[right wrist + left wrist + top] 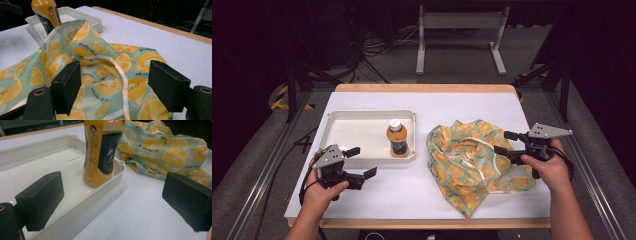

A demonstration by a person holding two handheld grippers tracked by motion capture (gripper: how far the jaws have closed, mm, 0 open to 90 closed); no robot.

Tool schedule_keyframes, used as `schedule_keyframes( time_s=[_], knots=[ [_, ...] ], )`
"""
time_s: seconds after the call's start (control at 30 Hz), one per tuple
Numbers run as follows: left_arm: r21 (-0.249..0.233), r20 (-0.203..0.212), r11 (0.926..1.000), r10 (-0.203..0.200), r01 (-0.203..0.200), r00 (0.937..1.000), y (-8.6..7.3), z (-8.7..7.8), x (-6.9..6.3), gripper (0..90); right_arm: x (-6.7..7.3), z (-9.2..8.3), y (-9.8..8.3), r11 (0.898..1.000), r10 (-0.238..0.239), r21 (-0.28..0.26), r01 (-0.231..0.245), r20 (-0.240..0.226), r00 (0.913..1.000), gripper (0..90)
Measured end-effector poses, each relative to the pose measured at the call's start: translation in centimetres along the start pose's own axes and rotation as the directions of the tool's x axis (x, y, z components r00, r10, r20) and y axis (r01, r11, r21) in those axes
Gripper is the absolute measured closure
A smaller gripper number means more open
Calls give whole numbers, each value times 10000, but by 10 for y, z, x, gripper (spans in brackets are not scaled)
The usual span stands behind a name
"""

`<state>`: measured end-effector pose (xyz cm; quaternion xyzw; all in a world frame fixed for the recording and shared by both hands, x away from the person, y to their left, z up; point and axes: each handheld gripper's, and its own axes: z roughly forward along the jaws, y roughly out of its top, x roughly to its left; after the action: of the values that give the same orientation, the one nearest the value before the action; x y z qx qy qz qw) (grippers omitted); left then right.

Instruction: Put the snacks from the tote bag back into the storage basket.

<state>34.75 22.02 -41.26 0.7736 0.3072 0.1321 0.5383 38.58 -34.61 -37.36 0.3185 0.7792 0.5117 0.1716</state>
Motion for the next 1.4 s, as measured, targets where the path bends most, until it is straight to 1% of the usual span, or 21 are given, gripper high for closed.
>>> schedule_keyframes(
  time_s=[0.03,0.1,0.13,0.2,0.33,0.37,0.4,0.43,0.47,0.5,0.53,0.57,0.67,0.73,0.9,0.97,1.07,1.17,1.33,1.4],
  knots=[
    [-39,-4,10000,-81,81,10000,-4,1,0,42,0,0,0,10000,3,8,-3,-4,10000,273],
    [-196,-103,9998,-91,89,9999,-8,1,-1,41,0,1,-1,10000,-16,30,16,-2,10000,274],
    [-257,-83,9996,-115,113,9999,-11,2,-1,41,0,1,-1,10000,-12,30,12,6,10000,274],
    [-325,-136,9992,-222,217,9997,-15,2,-1,41,0,1,-1,10000,-4,37,4,0,10000,273],
    [-262,-266,9996,-102,95,9996,-21,3,-1,41,0,1,-2,10000,-1,29,1,-2,10000,274],
    [-82,-321,10000,35,-38,9995,-23,4,-2,41,-1,1,-2,10000,11,19,-11,-15,10000,274],
    [12,-284,10000,22,-21,9996,-25,5,-2,40,-1,1,-3,10000,25,43,-25,-7,10000,273],
    [95,-115,9999,-52,53,9999,-28,7,-3,40,-1,1,-3,10000,23,56,-23,-2,10000,272],
    [194,-144,9998,-48,51,9999,-30,9,-3,40,-2,2,-4,10000,60,64,-60,-41,10000,272],
    [194,-144,9998,-48,51,9999,-30,9,-3,40,-2,2,-4,10000,60,64,-60,-41,10000,272],
    [310,-193,9995,20,-14,9998,-32,10,-3,40,-2,2,-4,10000,51,65,-51,-61,10000,272],
    [386,-202,9992,-55,63,9998,-34,11,-3,40,-2,3,-5,10000,67,69,-67,-54,10000,272],
    [559,-247,9984,-85,99,9997,-37,13,-3,41,-3,4,-6,9999,94,120,-93,-71,9999,272],
    [846,-286,9963,-106,129,9995,-39,15,-2,41,-4,5,-7,9999,99,141,-98,-72,9999,271],
    [867,-207,9959,-227,244,9995,-40,15,-1,44,-4,6,-8,9997,97,216,-95,-67,9999,270],
    [885,-204,9958,-213,231,9996,-40,16,-1,44,-4,6,-8,9997,97,242,-96,-62,9999,270],
    [972,-319,9949,-252,282,9992,-39,16,-1,49,-4,7,-9,9996,89,270,-87,-54,9999,268],
    [946,-364,9951,-248,282,9990,-39,16,-1,52,-4,6,-9,9996,68,278,-67,-27,10000,268],
    [745,-365,9970,-202,229,9991,-37,14,-1,52,-5,6,-9,9996,48,286,-48,4,10000,265],
    [647,-365,9974,-289,313,9989,-37,14,-2,52,-5,6,-9,9996,49,284,-49,4,10000,265]
  ],
)
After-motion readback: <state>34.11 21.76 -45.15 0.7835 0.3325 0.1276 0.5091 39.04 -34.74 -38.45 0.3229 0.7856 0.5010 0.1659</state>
